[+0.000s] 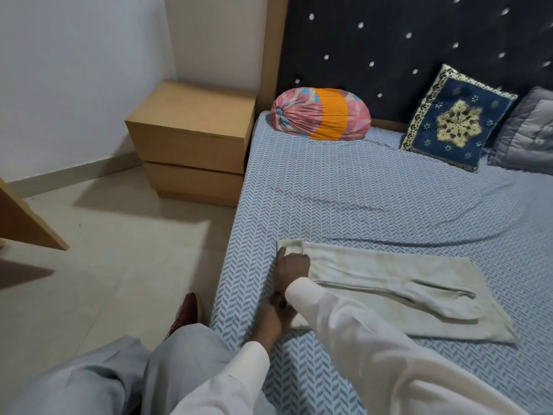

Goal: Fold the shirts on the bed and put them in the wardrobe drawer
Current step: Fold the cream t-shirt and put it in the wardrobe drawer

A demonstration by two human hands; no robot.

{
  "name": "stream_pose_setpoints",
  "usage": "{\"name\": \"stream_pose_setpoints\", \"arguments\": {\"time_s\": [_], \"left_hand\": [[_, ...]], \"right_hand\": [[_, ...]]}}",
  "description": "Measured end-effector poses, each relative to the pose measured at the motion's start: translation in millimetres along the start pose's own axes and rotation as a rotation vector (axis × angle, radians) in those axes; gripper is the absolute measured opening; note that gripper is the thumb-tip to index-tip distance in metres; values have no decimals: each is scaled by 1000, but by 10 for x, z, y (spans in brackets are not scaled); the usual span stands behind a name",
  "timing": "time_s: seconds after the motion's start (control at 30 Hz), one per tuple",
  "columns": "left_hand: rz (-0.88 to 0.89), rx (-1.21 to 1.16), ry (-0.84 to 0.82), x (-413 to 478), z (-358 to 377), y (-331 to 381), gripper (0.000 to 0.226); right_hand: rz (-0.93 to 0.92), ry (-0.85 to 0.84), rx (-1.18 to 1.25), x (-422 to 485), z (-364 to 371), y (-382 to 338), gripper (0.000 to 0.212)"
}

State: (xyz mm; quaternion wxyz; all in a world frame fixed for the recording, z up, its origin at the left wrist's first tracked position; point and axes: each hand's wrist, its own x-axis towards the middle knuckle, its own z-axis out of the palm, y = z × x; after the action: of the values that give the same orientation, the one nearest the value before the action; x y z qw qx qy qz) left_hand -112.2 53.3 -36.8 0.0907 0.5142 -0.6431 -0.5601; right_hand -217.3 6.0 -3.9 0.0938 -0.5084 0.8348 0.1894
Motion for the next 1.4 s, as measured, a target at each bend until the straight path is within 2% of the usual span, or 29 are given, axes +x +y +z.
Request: {"name": "stream_pose_setpoints", "arguments": {"time_s": [0.1, 0.2, 0.33, 0.4, 0.53, 0.63, 0.7, 0.77, 0.83, 0.93, 1.0, 1.1, 1.23, 1.33, 1.4], "left_hand": [[-14, -54, -27, -108, -151, 30, 41], [-5, -48, -8, -219, -384, 32, 37], [88, 151, 292, -463, -985, 33, 10], [117, 184, 418, -583, -1292, 10, 17], [162, 147, 483, -709, -1570, -11, 15], [262, 159, 452, -769, -1451, -5, 19], [321, 168, 395, -776, -1247, -9, 25], [388, 190, 304, -782, -989, 0, 29], [460, 264, 207, -796, -720, 29, 36], [553, 484, 157, -753, -427, 53, 63], [582, 688, 168, -707, -309, 60, 85], [496, 921, 185, -596, -198, 25, 105], [404, 998, 101, -467, -51, -36, 97], [465, 1031, 78, -436, 108, -38, 89], [528, 1048, 56, -420, 193, -37, 92]], "right_hand": [[-21, 9, 64, -65, -81, -110, 62], [-87, 67, 88, -104, -332, -221, 43], [-159, 111, 190, -197, -780, -636, 36], [-181, 81, 338, -226, -971, -853, 35], [-177, -36, 720, -247, -1147, -922, 40], [-192, -237, 1126, -258, -953, -653, 41], [-177, -341, 1365, -289, -736, -400, 62], [-180, -326, 1474, -315, -520, -140, 81], [-184, -244, 1562, -332, -313, 118, 79], [-178, -213, 1720, -373, -65, 475, 71], [-122, -209, 1765, -387, 95, 730, 68], [-12, -163, 1797, -424, 289, 1149, 68], [57, -103, 1852, -509, 439, 1674, 72], [121, -67, 1838, -534, 564, 2057, 74], [178, -44, 1809, -555, 624, 2292, 74]]}}
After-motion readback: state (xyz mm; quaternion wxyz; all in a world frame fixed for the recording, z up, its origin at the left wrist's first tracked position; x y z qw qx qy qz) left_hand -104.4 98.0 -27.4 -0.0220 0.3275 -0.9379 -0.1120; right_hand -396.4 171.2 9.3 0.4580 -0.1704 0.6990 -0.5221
